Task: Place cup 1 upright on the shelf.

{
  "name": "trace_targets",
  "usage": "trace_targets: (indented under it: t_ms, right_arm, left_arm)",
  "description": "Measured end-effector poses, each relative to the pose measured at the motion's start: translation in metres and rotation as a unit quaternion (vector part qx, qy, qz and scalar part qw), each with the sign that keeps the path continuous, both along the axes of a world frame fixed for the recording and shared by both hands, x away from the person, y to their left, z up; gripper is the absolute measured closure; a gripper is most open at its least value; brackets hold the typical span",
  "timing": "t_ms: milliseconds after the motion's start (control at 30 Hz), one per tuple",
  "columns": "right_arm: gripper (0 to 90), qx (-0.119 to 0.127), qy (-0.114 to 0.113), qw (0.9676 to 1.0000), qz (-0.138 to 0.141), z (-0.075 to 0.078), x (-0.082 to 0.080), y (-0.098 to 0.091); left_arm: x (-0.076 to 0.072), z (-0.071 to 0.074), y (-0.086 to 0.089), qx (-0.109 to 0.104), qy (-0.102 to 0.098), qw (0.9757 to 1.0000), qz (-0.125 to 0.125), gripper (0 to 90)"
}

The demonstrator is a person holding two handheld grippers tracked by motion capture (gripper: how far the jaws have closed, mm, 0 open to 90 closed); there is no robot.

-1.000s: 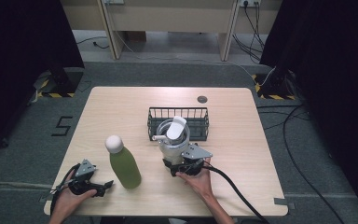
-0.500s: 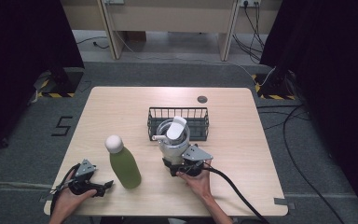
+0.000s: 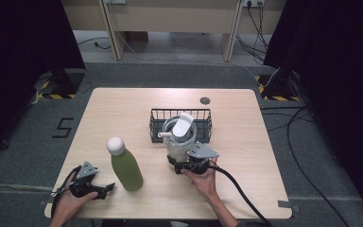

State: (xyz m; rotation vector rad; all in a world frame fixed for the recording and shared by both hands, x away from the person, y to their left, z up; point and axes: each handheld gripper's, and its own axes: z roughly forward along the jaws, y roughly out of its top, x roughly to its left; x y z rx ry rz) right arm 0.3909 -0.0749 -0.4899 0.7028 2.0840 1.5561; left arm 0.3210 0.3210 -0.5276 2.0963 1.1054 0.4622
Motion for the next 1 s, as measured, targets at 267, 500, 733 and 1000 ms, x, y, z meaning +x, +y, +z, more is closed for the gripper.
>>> trace_targets:
  t_ms: [267, 500, 733, 1000]
  right_arm:
    - [11.7, -0.009, -0.001, 0.9999, -0.013, 0.023, 0.008, -0.009]
    - [11.7, -0.014, -0.004, 0.9996, -0.023, 0.047, 0.019, -0.015]
    - [11.7, -0.012, -0.004, 0.9996, -0.024, 0.072, 0.029, -0.020]
    - [11.7, -0.016, 0.001, 0.9992, -0.038, 0.095, 0.049, -0.027]
  left_arm:
    - [0.000, 0.000, 0.000, 0.001, 0.000, 1.0000, 0.000, 1.1]
    - [0.000, 0.000, 0.000, 0.001, 0.000, 1.0000, 0.001, 1.1]
    - [0.000, 0.000, 0.000, 0.001, 0.000, 1.0000, 0.001, 1.0]
    - [0.000, 0.000, 0.000, 0.000, 0.000, 1.0000, 0.001, 1.0]
